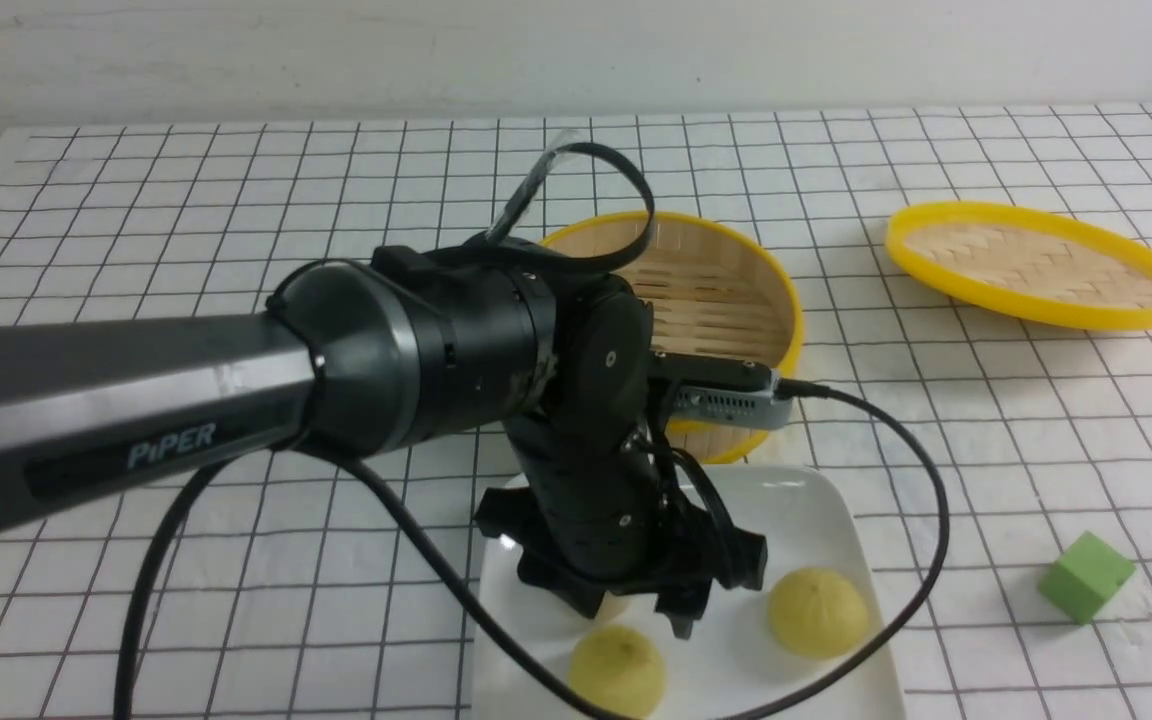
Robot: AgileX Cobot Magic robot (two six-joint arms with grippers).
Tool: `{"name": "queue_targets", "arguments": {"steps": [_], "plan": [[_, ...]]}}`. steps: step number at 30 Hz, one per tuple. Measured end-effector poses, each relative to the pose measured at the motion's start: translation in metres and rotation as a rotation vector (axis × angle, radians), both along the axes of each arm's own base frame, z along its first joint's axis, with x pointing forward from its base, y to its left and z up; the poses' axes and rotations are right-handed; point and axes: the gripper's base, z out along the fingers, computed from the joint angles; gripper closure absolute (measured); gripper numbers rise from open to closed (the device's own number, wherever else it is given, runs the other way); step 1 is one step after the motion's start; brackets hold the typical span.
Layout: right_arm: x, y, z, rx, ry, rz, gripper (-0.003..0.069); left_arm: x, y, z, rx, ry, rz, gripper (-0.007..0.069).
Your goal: Put the steamed buns into the plate on the white-black tablecloth.
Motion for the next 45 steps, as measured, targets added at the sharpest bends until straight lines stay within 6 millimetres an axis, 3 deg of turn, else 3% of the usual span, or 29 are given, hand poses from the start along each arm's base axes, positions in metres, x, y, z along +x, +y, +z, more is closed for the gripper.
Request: {"name": "queue_targets", "arguments": {"steps": [6, 12, 14, 24, 25, 27, 31, 35, 41, 45], "plan": [[0.0, 0.0, -0.001, -0.001, 0.007, 0.001, 0.0664, 0.003, -0.002, 0.001, -0.025, -0.028, 0.004, 0.0258], [0.001, 0.0, -0.004, -0.005, 0.016, 0.0, 0.0659, 0.003, 0.002, 0.008, -0.01, -0.066, -0.016, 0.0581], [0.003, -0.001, -0.01, -0.031, 0.034, -0.007, 0.0657, 0.002, 0.005, 0.018, -0.015, -0.1, -0.026, 0.0615], [0.008, -0.004, -0.068, -0.158, 0.145, -0.036, 0.0654, -0.017, 0.032, 0.088, -0.075, -0.269, -0.049, 0.0622], [0.009, -0.005, -0.084, -0.168, 0.191, -0.046, 0.0653, -0.025, 0.042, 0.104, -0.072, -0.287, -0.052, 0.0622], [0.009, -0.005, -0.093, -0.171, 0.234, -0.058, 0.0652, -0.034, 0.053, 0.118, -0.061, -0.303, -0.056, 0.0622], [0.009, -0.008, -0.094, -0.17, 0.248, -0.096, 0.0647, -0.056, 0.079, 0.147, -0.033, -0.357, -0.052, 0.0622], [0.009, -0.009, -0.094, -0.168, 0.25, -0.117, 0.0645, -0.083, 0.109, 0.163, -0.018, -0.407, -0.017, 0.0622], [0.009, -0.009, -0.094, -0.167, 0.25, -0.118, 0.0639, -0.126, 0.151, 0.146, -0.079, -0.478, 0.05, 0.0622], [0.009, -0.009, -0.094, -0.167, 0.25, -0.118, 0.0636, -0.145, 0.167, 0.111, -0.249, -0.556, 0.081, 0.0622]]}}
